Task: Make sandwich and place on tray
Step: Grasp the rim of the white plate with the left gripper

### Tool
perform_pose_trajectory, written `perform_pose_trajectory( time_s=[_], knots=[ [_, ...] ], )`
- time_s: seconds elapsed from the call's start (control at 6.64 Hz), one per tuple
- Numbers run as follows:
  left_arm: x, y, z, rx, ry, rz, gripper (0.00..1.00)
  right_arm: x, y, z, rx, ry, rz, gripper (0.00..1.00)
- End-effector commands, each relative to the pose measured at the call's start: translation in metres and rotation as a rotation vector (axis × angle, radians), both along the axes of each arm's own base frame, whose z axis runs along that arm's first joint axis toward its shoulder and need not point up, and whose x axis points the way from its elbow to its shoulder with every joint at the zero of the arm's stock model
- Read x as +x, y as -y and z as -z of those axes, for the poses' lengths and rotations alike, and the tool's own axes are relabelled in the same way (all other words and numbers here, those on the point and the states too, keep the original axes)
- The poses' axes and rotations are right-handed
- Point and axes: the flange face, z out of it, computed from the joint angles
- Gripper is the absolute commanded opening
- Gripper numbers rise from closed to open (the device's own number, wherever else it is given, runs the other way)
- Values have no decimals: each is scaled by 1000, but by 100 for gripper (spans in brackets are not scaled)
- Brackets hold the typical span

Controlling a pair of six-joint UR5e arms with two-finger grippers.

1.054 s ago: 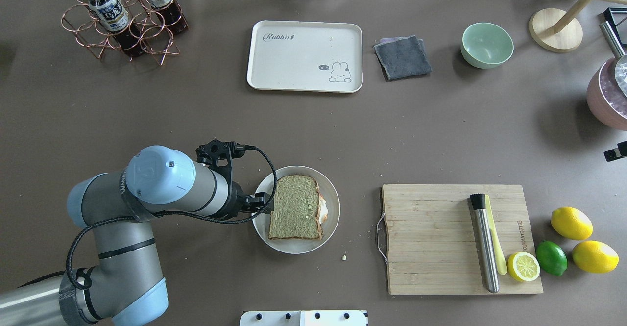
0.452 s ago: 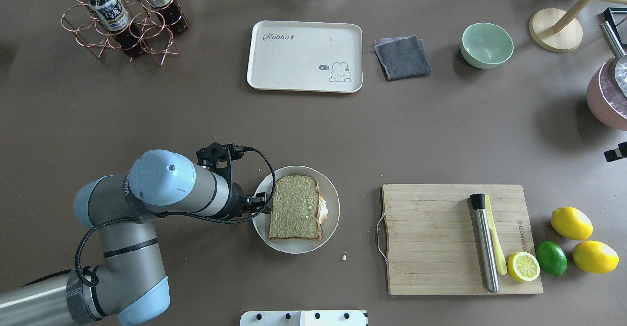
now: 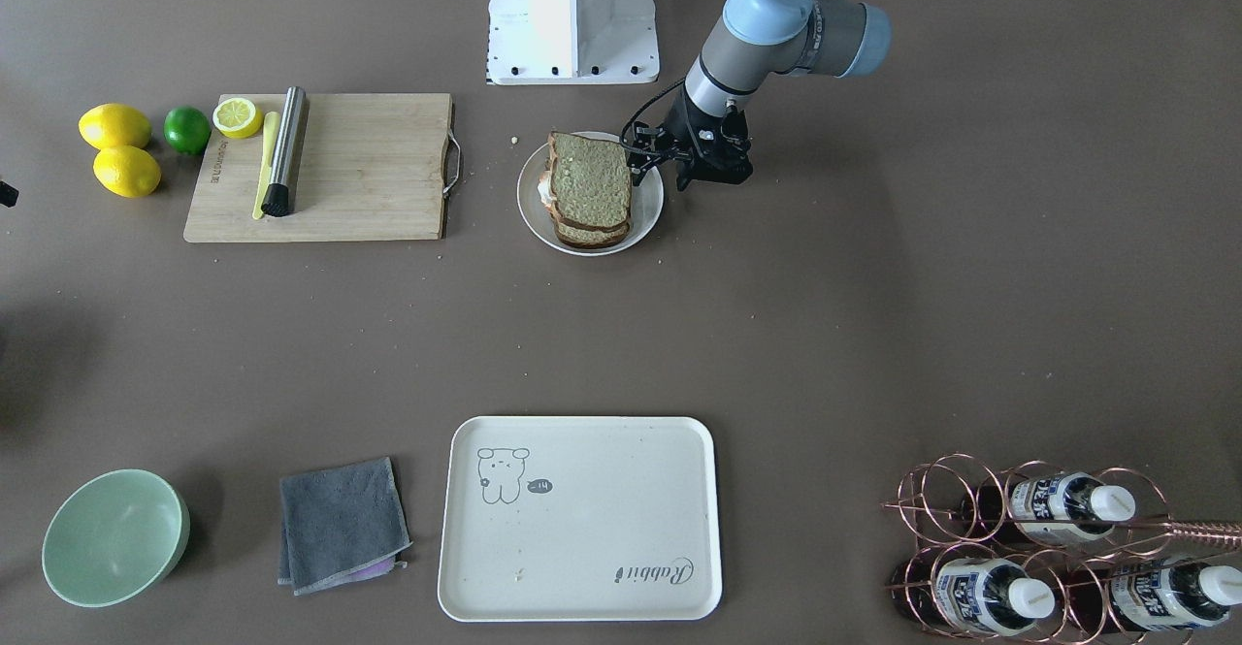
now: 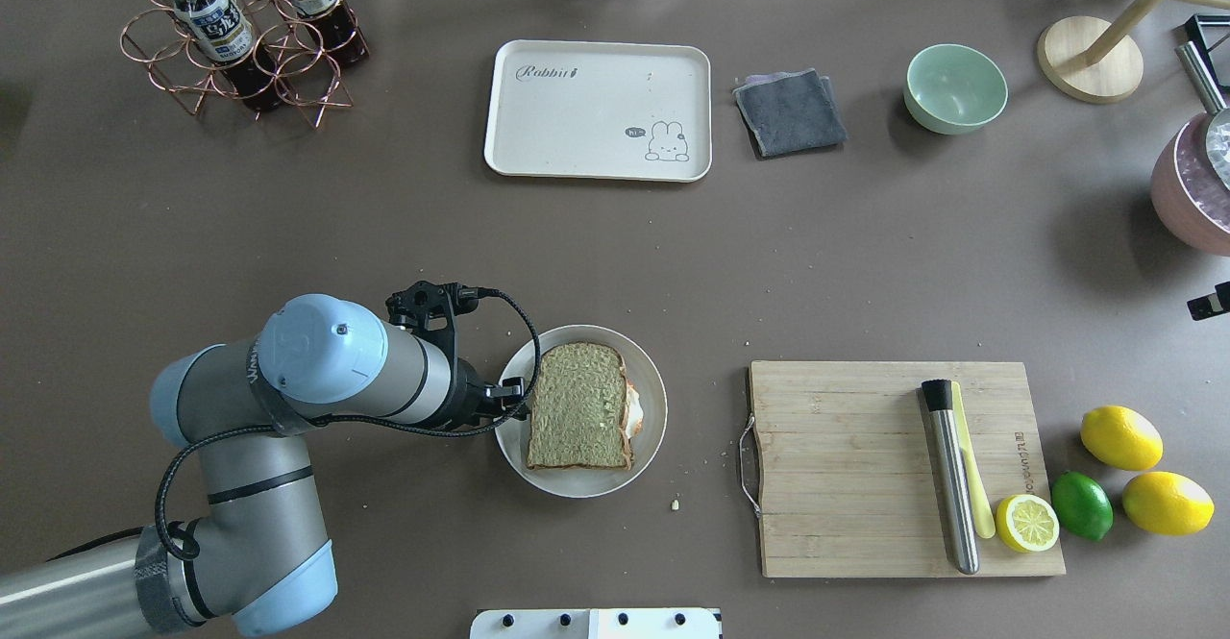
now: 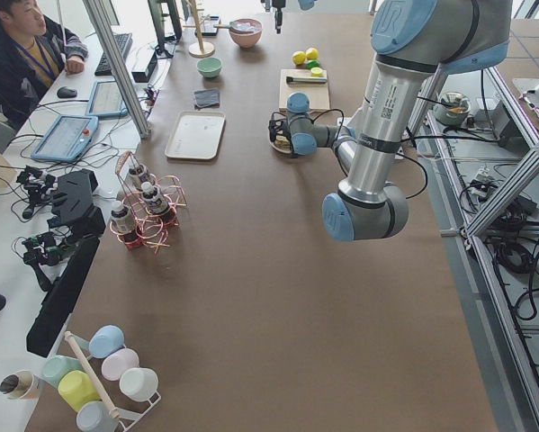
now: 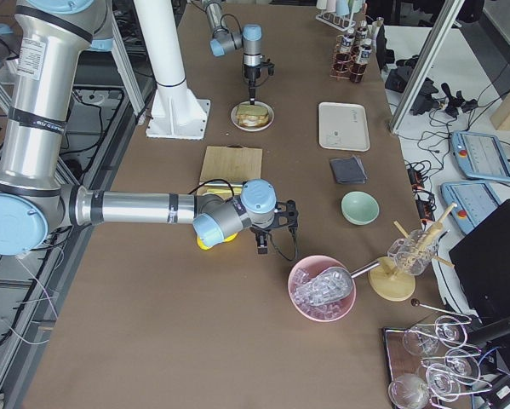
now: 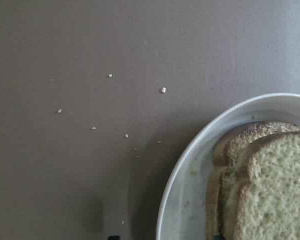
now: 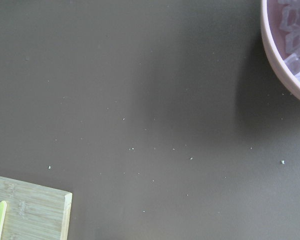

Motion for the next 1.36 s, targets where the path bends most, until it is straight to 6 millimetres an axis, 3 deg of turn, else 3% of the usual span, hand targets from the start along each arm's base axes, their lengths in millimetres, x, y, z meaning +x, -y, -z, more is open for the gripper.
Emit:
perform_pose_trajectory(
  time_s=[0.0, 0.75, 1.05, 1.21],
  knots=[
    [3, 0, -2, -6, 4, 0, 56, 0, 0, 1, 1, 1, 1, 100],
    [7, 2, -6, -25, -21, 15, 45, -1, 0, 1, 0, 1, 2, 100],
    [7, 1, -6, -28, -21, 15, 1, -1, 0, 1, -1, 1, 3, 100],
    [6, 1, -9, -28, -17, 16, 0, -1, 0, 1, -1, 1, 3, 100]
  ],
)
